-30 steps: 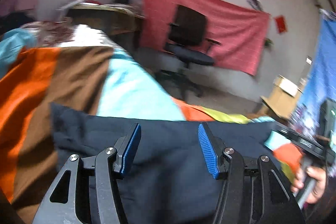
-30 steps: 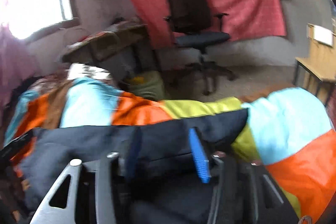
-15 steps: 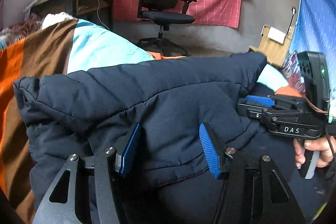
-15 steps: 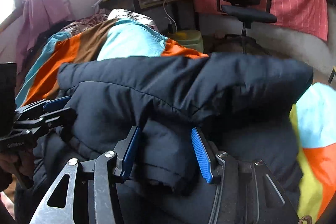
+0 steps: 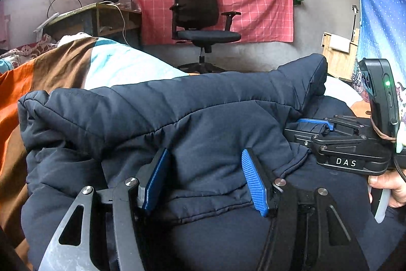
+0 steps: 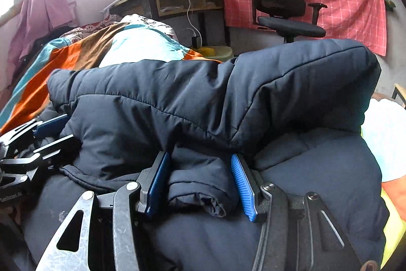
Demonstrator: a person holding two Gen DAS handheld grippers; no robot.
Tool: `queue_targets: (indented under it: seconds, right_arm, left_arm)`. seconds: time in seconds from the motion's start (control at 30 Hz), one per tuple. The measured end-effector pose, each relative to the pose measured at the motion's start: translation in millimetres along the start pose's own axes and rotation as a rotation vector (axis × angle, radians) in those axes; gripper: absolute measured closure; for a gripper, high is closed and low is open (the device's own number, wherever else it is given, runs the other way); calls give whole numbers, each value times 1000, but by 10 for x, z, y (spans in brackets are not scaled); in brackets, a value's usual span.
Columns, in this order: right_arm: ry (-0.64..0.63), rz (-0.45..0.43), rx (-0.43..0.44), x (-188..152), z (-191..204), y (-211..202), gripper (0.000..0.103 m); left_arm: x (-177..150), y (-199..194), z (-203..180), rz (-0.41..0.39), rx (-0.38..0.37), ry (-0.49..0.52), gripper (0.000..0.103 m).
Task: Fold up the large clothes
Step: 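Lay the folded hem over the collar and open both tools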
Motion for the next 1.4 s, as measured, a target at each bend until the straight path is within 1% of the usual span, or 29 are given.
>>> queue_targets:
  seconds: [0.23, 0.33, 0.4, 0.47, 0.53, 0.57, 0.6, 0.73, 0.9, 0.93, 0.97, 1.03, 1.13, 1.23, 1.4]
  right_arm:
    - [-1, -1, -10, 5, 10, 29, 55]
    - [-1, -4, -9, 0, 10, 16, 55]
    - [-3, -9, -15, 2, 25, 7, 55]
    - [-6, -19, -26, -4, 42, -25, 55]
    - [-3, -28, -46, 7, 66, -74, 49]
    - [5, -32, -66, 10, 63, -105, 40]
    - [15, -34, -75, 14, 51, -132, 35]
    - [59, -31, -23, 30, -21, -237, 34]
    - [43, -29, 2, 44, 26, -388, 33]
    - [36, -31, 4, 46, 41, -436, 31]
    - [34, -34, 4, 51, 60, -467, 27]
    - [31, -51, 9, 53, 90, -590, 23]
    - [14, -64, 9, 44, 144, -742, 18]
    - [3, -77, 11, 30, 209, -894, 14]
    - [12, -98, 27, -55, 283, -1158, 6]
  left_arm:
    - [4, -22, 0, -8, 10, 5, 49]
    - [15, -67, 10, -18, -3, 4, 49]
    - [32, -116, 18, -17, 0, -3, 47]
    - [37, -177, 44, -3, 10, -29, 43]
    - [29, -240, 98, 13, 13, -71, 38]
    - [23, -278, 129, 16, 6, -95, 38]
    - [16, -324, 176, 19, -4, -123, 38]
    - [12, -426, 235, 52, 13, -165, 38]
    - [33, -569, 189, 66, 51, -176, 38]
    - [37, -609, 174, 62, 52, -183, 34]
    - [41, -661, 154, 54, 53, -187, 26]
    - [30, -751, 121, 34, 60, -191, 18]
    - [20, -910, 81, 13, 68, -209, 17]
    - [-13, -1055, 47, 1, 89, -234, 13]
    - [-85, -1386, -87, -52, 112, -226, 7]
Point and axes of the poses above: each gripper's, at about its wrist camera, not at the fingertips, and y roughly the way its jaws point, z to its left, x to its top, the point moved 4 cm from there along y, roughly the way its jaws point, and after that the axes turned 12 degrees about z, right-handed, at the moved point
